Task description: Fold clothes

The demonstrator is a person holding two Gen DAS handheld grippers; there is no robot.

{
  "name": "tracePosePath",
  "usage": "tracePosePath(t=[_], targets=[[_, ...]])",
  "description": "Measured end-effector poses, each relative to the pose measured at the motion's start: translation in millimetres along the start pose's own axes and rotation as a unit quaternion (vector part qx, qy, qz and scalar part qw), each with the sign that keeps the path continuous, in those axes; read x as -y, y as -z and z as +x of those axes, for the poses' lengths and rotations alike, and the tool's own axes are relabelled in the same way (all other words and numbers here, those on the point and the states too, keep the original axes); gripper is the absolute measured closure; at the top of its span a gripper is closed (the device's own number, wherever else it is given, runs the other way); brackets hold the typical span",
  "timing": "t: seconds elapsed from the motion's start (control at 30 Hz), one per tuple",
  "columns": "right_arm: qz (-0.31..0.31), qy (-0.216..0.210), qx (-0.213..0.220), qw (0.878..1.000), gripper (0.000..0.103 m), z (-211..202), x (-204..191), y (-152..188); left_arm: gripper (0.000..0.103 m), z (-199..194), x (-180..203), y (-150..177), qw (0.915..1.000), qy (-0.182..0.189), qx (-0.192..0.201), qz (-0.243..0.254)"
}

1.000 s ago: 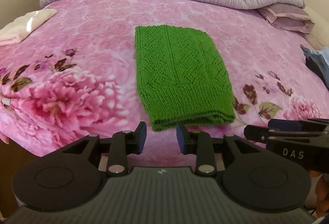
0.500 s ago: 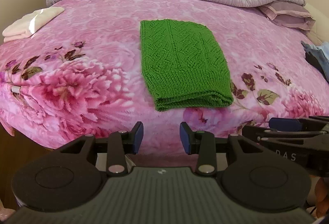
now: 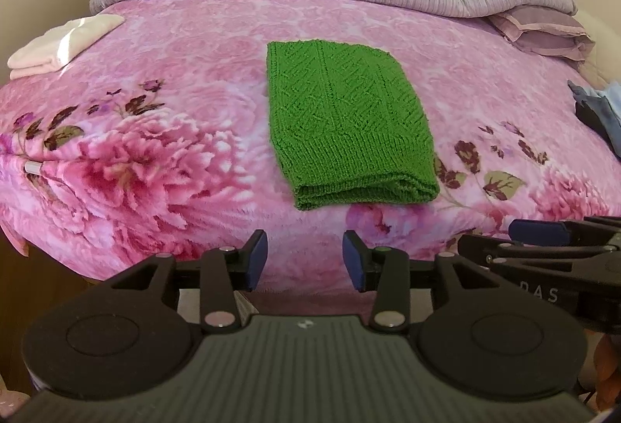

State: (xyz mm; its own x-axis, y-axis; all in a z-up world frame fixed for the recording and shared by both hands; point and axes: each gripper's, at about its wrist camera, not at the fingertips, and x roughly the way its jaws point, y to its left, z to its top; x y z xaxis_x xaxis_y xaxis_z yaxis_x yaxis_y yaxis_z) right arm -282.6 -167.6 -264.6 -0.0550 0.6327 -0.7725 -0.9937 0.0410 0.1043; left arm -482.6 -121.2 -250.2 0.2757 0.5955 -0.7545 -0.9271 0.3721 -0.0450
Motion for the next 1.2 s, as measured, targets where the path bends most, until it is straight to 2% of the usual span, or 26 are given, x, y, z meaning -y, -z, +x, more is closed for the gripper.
tracePosePath(t=[0.53, 0.67, 0.8, 0.9, 1.03, 1.1, 1.2], targets=[[0.009, 0.001, 0.02, 1.0, 0.047, -5, 4, -3, 0.063, 2, 4, -3, 0.9999, 0.005, 0.002, 0.009], [0.025, 0.0, 0.038, 0.999, 0.047, -10, 12, -6, 0.063, 0, -4, -9, 0.9997, 0.021, 0.009, -0.006], [0.07, 0.004, 0.069, 0.995, 0.047, -17, 37, -15, 0.062, 0, -30, -19, 0.9971, 0.055, 0.022, -0.048], [0.121, 0.002, 0.105, 0.987, 0.047, -22, 65, -23, 0.062, 6, -57, -27, 0.9915, 0.089, 0.028, -0.091], [0.182, -0.038, 0.131, 0.974, 0.046, -11, 101, -32, 0.061, 30, -86, -36, 0.9807, 0.123, 0.022, -0.15], [0.211, -0.055, 0.113, 0.969, 0.045, 8, 116, -33, 0.061, 48, -96, -40, 0.9745, 0.139, 0.009, -0.176], [0.255, -0.1, 0.062, 0.96, 0.045, 43, 133, -33, 0.061, 79, -111, -45, 0.9583, 0.174, -0.017, -0.226]])
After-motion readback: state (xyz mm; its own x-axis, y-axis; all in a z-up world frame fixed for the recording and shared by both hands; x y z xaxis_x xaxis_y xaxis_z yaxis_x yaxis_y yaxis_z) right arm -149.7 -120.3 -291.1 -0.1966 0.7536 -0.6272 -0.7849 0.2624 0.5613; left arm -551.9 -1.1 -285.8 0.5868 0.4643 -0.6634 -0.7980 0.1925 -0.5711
